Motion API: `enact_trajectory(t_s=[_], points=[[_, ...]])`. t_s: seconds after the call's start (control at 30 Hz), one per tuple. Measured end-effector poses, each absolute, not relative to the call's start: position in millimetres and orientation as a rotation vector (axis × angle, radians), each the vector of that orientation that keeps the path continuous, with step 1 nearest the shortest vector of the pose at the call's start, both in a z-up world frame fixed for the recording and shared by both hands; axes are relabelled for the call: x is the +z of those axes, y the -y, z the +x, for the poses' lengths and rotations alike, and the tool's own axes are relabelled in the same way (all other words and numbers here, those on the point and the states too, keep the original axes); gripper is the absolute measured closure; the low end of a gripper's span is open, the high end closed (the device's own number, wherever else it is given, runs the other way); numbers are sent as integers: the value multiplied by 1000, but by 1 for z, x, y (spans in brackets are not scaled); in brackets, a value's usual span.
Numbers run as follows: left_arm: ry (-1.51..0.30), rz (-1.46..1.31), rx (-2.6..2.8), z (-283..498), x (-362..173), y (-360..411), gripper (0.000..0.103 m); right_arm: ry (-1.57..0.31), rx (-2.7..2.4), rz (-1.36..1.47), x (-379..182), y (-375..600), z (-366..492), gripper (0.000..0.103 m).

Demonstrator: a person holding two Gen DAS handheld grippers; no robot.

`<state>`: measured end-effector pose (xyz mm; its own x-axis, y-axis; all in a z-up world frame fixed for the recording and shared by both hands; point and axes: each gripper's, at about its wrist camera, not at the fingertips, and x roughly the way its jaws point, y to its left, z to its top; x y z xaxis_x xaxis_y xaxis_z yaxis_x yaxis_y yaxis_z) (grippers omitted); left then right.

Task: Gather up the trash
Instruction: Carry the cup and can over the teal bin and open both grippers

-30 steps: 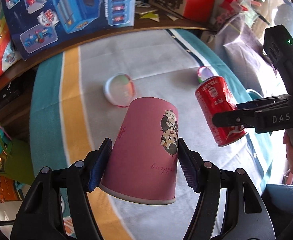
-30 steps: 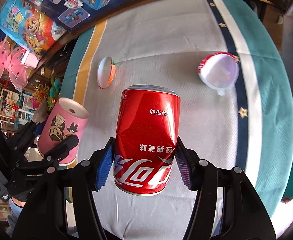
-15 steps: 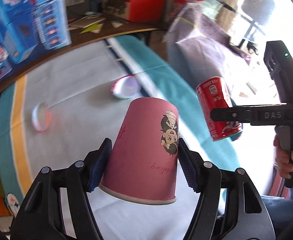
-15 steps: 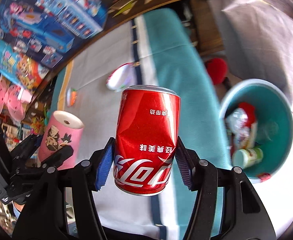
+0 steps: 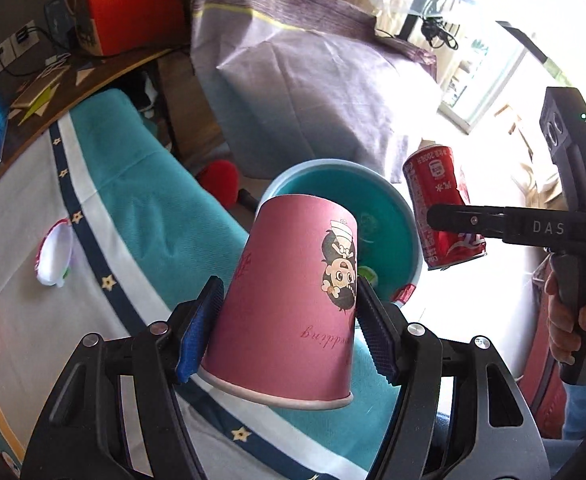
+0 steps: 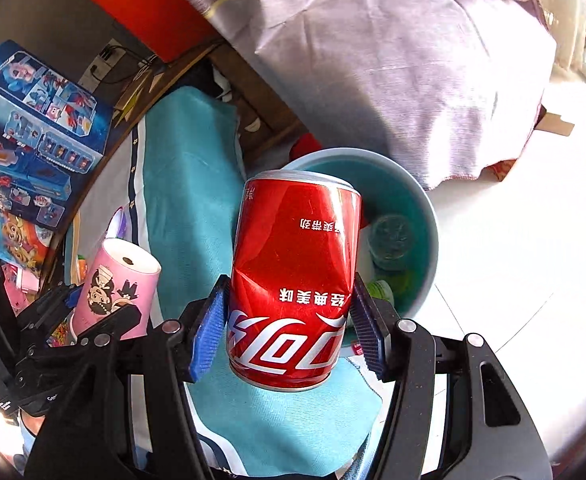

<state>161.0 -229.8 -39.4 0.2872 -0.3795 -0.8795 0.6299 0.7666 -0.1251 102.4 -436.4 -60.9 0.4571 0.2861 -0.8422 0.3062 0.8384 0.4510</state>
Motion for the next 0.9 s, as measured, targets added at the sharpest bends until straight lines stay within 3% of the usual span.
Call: enact_trajectory(t_s=[0.43, 0.57, 0.67, 0.9], points=[[-1163, 378, -728, 174, -83, 307, 34, -1141, -44, 669, -90, 472, 102, 47], [-1175, 398, -729, 174, -90, 316, 29, -1151, -53, 677, -95, 477, 104, 47], [-1180, 416, -712, 173, -93, 314, 19, -1157, -53, 678, -98, 477, 106, 47], [-1197, 372, -703, 174, -91, 299, 17, -1171, -43, 672, -101, 471, 112, 47]])
